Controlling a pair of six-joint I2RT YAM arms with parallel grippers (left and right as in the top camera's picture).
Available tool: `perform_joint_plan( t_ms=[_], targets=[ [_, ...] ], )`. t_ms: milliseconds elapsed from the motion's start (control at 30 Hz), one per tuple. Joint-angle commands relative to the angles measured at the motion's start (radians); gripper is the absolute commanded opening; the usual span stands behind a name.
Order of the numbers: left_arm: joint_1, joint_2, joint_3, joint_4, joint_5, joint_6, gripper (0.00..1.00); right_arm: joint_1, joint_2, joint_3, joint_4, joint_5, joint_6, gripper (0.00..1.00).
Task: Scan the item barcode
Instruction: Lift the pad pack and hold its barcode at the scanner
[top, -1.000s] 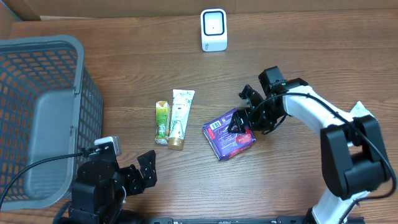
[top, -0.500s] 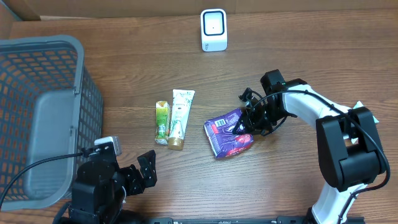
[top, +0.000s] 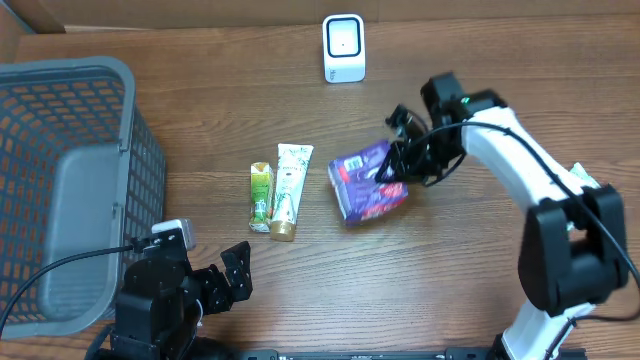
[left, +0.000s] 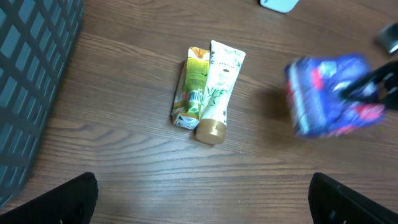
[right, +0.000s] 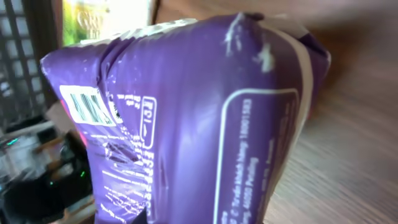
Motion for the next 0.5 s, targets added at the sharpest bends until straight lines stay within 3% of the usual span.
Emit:
perform_joint_plan(
  t_ms=[0,467],
  targets=[
    [0.0,-0.006,-0.003,0.001,-0.013,0.002,1.0,0.0,-0.109,0.145,-0.04,0.173,0.074,0.04],
    [0.0,-0.006,-0.003,0.001,-0.013,0.002,1.0,0.033,-0.317,0.219,-0.008,0.368,0.254,0.04]
  ],
)
